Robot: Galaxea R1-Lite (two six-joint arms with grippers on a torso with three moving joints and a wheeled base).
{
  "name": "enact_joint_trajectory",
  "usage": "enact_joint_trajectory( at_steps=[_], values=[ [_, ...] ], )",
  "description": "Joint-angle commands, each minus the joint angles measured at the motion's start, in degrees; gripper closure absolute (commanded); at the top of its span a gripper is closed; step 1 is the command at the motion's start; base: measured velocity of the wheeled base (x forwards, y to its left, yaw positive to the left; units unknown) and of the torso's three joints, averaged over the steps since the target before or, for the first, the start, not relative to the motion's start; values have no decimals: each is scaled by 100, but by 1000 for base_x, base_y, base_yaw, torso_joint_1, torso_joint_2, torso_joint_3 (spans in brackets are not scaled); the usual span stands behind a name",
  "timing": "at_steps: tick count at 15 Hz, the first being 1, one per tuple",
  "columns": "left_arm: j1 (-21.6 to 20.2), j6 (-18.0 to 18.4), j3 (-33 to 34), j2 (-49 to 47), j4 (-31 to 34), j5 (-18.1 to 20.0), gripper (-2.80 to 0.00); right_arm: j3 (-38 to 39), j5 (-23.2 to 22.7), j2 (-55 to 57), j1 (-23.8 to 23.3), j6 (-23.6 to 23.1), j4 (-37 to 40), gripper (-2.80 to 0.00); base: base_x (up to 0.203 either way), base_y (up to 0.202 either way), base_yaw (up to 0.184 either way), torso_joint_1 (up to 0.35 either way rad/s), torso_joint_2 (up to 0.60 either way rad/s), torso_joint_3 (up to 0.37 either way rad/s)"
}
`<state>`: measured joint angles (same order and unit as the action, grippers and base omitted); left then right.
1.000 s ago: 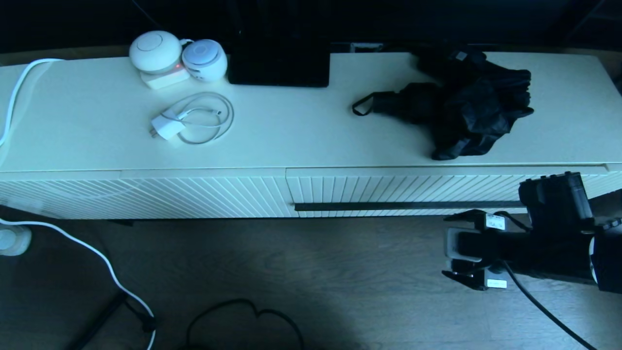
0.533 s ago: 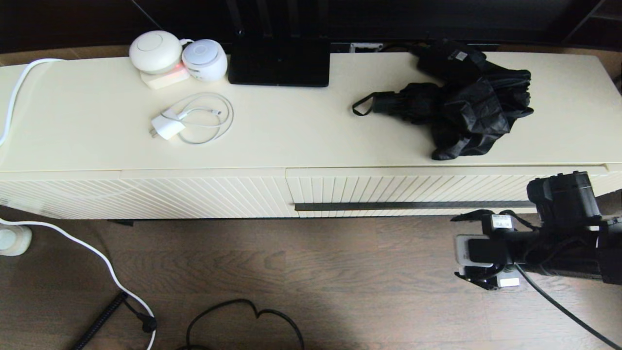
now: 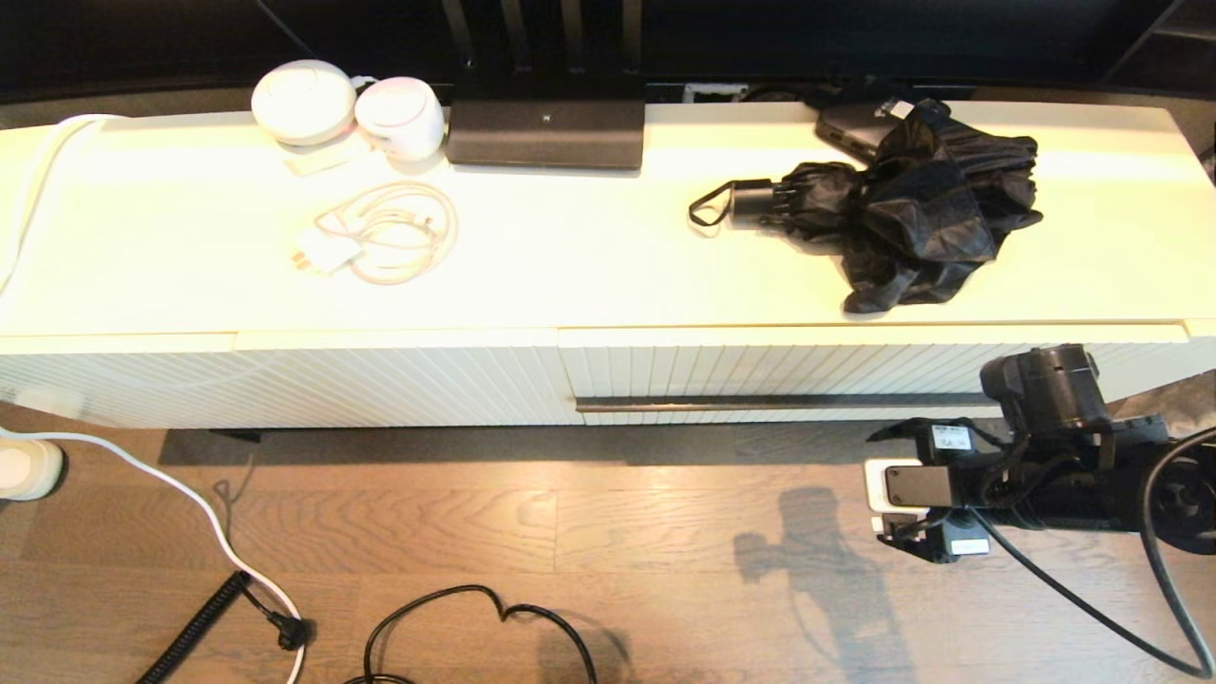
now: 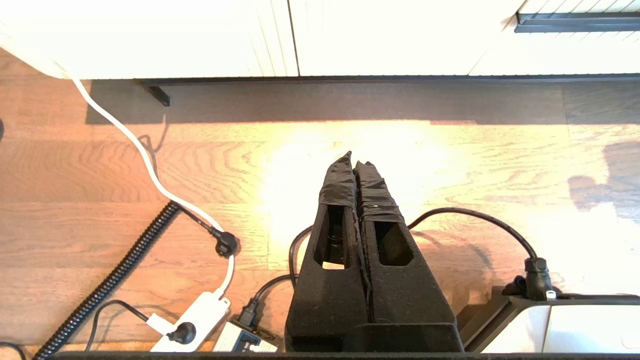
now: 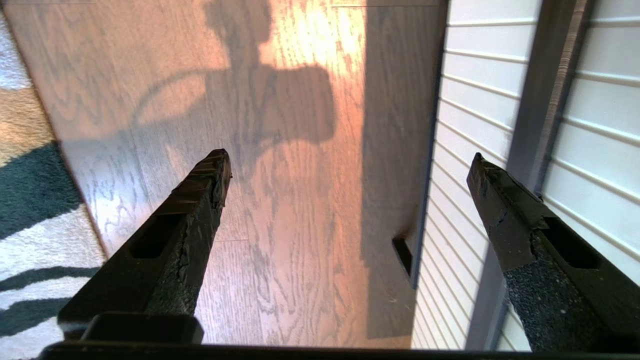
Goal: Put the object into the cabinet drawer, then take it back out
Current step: Open the drawer
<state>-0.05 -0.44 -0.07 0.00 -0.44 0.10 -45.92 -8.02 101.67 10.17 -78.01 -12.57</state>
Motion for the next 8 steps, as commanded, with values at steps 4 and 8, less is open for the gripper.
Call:
enact_joint_trajectory(
  at_steps=[4,8],
  values=[
    [-4,0,-1,0,0,-1,0,-93,-6,312,12,-22,-100,-280,0,0,0,0,0,0],
    [-4,0,-1,0,0,-1,0,-184,-15,481,5,-22,-356,-280,0,0,0,0,0,0]
  ],
)
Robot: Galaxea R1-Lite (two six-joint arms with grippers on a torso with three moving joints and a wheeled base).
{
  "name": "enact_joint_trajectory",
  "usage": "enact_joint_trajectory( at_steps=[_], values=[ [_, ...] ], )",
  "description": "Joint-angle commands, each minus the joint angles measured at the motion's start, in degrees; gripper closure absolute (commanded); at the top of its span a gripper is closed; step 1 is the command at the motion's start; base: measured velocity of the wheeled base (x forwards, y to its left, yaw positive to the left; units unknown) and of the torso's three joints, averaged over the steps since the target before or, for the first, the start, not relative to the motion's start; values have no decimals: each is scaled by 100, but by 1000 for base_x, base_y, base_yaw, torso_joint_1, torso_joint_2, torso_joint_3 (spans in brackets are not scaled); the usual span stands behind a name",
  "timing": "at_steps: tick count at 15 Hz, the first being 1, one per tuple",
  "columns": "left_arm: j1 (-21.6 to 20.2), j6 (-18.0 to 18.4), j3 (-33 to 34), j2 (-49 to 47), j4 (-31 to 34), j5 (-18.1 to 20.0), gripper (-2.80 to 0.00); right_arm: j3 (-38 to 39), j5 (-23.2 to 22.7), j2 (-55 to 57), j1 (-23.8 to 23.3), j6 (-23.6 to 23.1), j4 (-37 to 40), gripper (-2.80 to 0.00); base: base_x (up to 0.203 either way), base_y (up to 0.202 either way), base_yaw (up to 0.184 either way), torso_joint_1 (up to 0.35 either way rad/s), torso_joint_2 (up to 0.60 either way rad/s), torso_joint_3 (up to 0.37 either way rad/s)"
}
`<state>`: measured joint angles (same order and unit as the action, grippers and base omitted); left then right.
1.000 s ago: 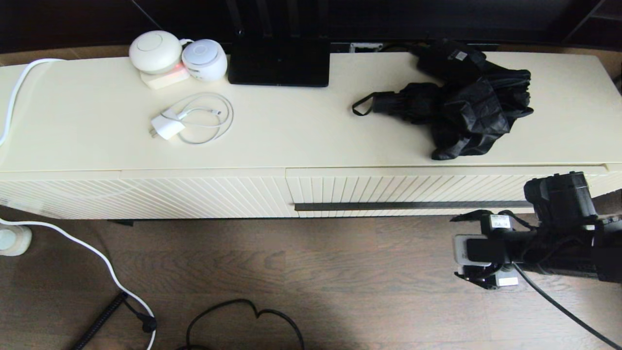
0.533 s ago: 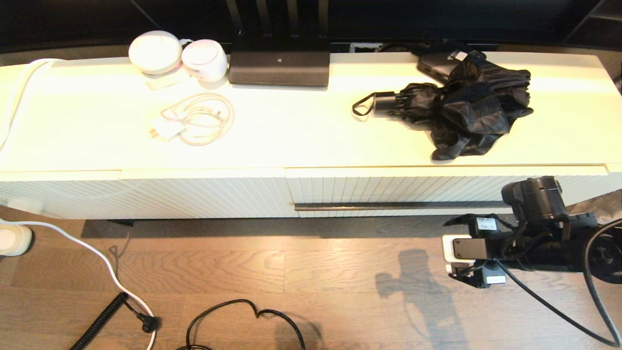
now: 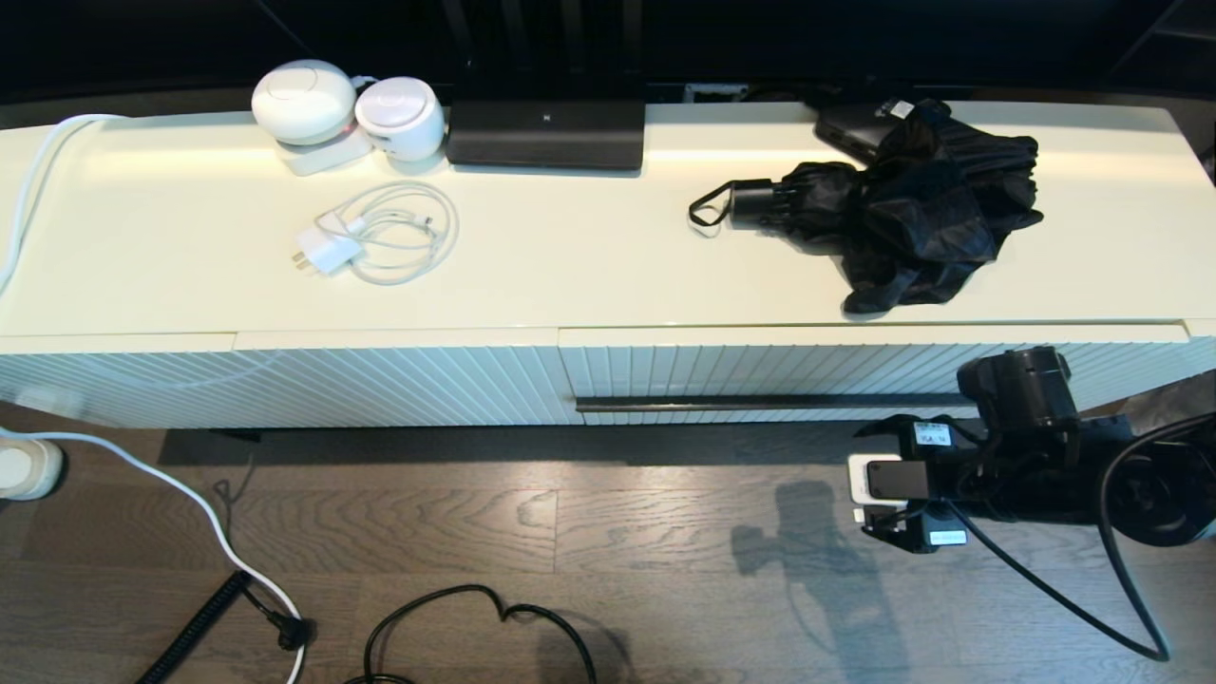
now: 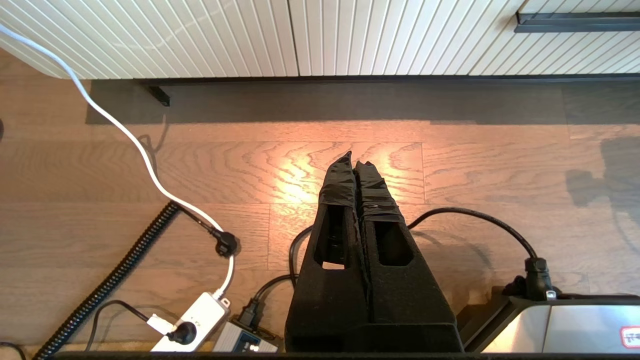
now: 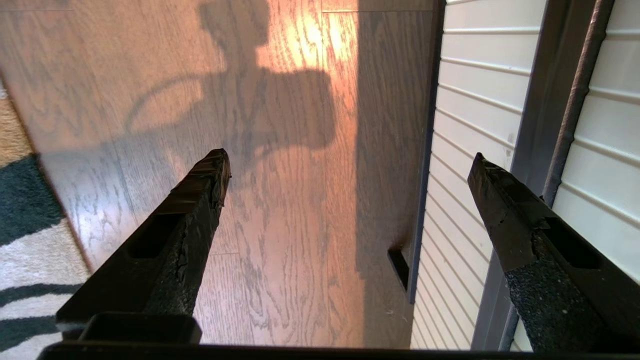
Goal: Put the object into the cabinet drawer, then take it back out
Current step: Open the drawer
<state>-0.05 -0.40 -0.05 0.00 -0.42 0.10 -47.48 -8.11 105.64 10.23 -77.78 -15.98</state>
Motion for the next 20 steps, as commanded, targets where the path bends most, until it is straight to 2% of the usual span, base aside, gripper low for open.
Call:
enact_joint_trajectory(
  at_steps=[1,6,20],
  values=[
    [4,-4,-4,0,-2,-1,0,-69,-6,98,-30,-37,-19,-280,0,0,0,0,0,0],
    [-4,-4,-4,0,-2,-1,0,-227,-30,216,-242,-20,-18,-280,0,0,0,0,0,0],
    [5,-4,-4,0,-2,-1,0,-789,-59,361,-241,-45,-28,-280,0,0,0,0,0,0]
  ],
)
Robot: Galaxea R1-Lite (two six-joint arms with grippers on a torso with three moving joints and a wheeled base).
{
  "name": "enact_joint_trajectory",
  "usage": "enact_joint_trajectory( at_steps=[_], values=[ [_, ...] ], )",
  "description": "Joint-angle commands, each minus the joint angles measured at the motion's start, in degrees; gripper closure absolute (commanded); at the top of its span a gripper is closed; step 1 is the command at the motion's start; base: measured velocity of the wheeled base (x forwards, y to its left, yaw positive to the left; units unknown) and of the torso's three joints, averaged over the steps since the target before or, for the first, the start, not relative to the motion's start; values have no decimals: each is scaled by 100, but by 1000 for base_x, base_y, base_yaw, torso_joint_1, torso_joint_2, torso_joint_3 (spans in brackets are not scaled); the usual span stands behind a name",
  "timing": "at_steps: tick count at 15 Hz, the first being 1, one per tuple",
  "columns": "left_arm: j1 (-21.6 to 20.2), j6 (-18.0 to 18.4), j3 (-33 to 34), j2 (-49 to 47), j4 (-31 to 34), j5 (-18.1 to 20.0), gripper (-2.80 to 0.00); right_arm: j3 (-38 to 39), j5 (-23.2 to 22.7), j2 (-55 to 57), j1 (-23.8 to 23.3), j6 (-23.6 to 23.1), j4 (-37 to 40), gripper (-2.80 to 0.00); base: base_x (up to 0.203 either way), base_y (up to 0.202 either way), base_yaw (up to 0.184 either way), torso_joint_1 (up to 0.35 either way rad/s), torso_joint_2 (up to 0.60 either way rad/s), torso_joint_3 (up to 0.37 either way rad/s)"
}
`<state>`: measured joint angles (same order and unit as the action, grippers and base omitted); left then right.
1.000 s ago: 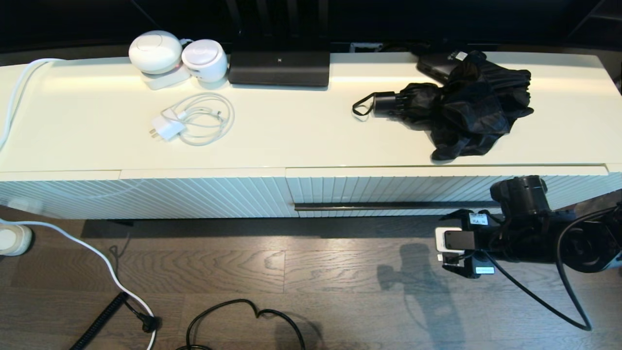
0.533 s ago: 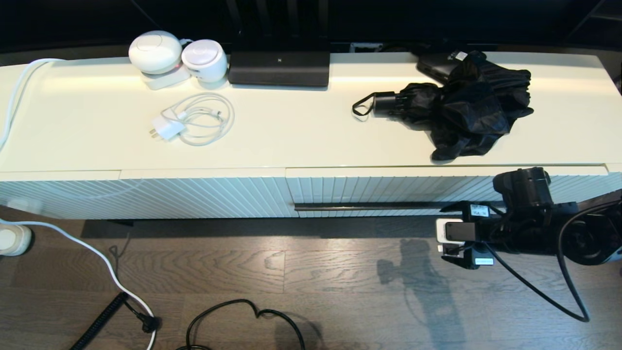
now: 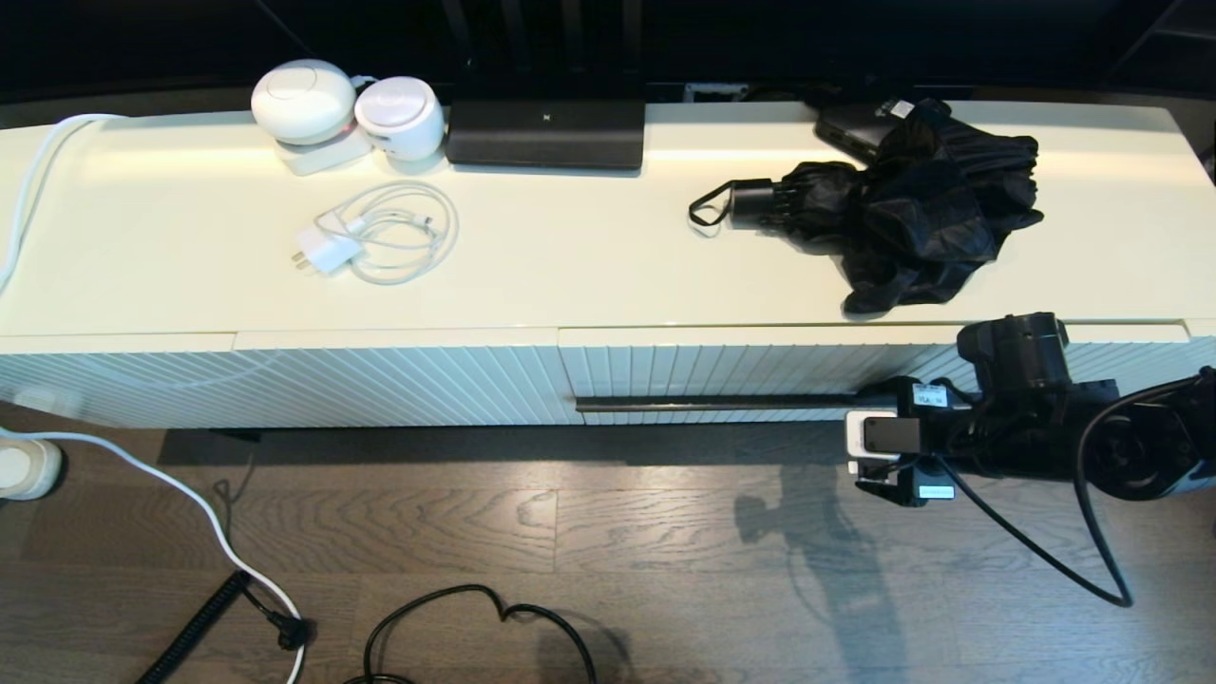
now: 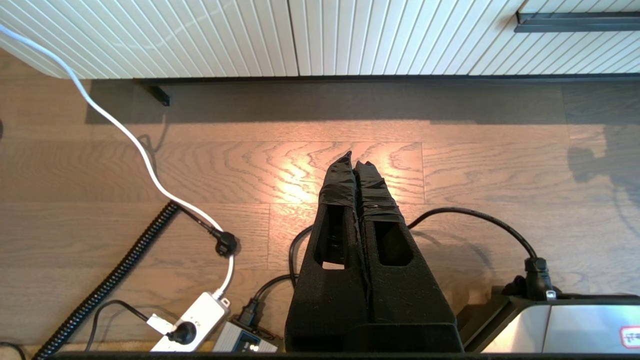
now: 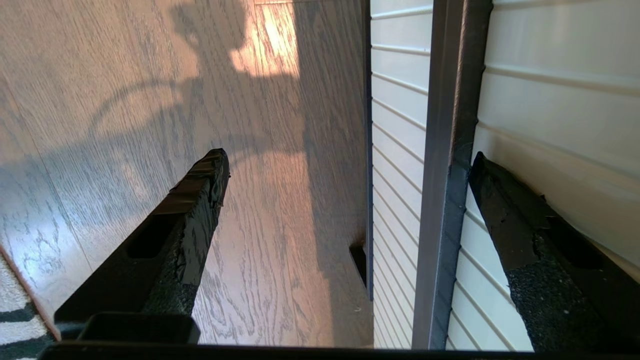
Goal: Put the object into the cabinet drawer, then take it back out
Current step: Open the drawer
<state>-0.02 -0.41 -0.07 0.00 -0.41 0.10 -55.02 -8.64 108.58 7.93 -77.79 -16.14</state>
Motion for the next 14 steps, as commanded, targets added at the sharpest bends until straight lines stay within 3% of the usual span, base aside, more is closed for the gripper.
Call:
enact_joint_trajectory(
  at_steps=[1,14],
  values=[
    [0,-2,-1,0,-2,-1,0,-55,-6,119,-11,-43,-12,-280,0,0,0,0,0,0],
    [-6,-2,-1,0,-2,-1,0,108,-6,92,53,-26,76,-280,0,0,0,0,0,0]
  ],
)
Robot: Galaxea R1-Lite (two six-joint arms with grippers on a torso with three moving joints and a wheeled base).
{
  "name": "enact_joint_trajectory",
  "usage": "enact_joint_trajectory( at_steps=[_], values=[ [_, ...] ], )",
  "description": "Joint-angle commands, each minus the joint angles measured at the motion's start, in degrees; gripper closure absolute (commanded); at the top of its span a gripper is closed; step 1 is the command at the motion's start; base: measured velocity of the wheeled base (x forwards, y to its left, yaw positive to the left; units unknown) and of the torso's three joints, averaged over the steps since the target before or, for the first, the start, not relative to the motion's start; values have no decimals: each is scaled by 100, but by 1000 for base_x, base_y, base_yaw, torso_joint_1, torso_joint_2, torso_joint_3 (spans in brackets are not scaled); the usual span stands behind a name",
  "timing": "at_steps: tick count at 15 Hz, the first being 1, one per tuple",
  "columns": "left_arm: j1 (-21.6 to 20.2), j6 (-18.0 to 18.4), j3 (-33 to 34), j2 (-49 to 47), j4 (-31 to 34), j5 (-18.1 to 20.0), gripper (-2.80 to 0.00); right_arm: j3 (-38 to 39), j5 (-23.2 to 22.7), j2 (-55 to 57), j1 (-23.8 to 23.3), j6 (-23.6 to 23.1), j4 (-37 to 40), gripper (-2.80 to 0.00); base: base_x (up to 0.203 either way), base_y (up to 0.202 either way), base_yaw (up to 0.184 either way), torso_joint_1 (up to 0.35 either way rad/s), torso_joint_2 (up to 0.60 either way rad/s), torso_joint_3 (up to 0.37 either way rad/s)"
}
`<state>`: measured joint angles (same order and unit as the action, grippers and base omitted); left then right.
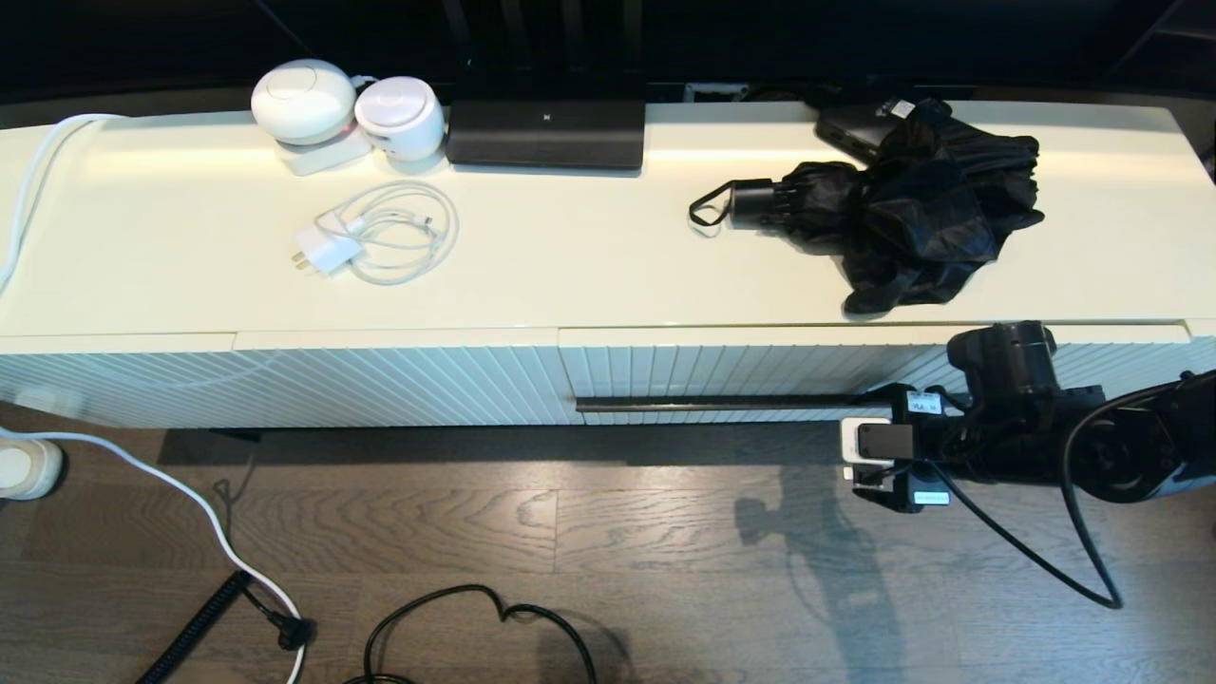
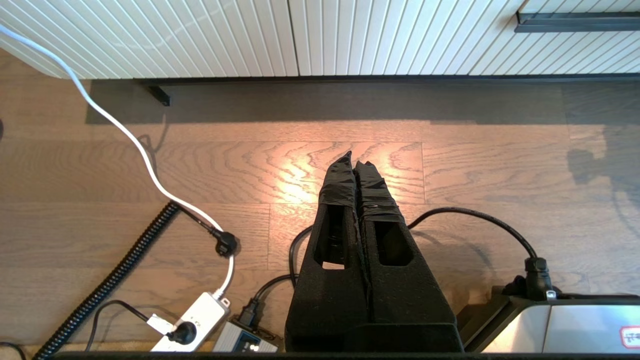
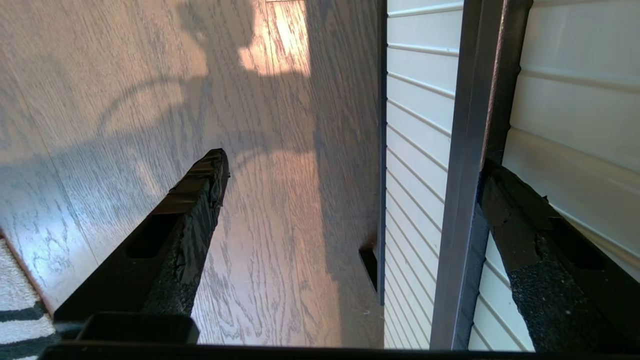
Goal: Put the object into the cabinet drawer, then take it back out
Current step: Open the drawer
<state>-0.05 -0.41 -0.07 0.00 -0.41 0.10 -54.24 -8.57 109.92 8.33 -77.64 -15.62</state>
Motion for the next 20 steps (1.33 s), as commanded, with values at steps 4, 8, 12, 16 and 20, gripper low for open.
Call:
enact_joint_trajectory(
  at_steps=[4,8,12,16,20],
  values=[
    [5,-3,-1,0,-2,-1,0,125,-4,-41,73,-41,50,-280,0,0,0,0,0,0],
    [-4,-3,-1,0,-2,-1,0,353,-13,-84,65,-41,41,-280,0,0,0,0,0,0],
    [5,-3,-1,0,-2,-1,0,546,-13,-227,73,-41,41,-280,0,0,0,0,0,0],
    [-3,-3,-1,0,-2,-1,0,784,-13,-364,73,-41,39,-280,0,0,0,0,0,0],
    [-1,-3,-1,0,-2,-1,0,948,-15,-585,71,-32,56,-280,0,0,0,0,0,0]
  ],
)
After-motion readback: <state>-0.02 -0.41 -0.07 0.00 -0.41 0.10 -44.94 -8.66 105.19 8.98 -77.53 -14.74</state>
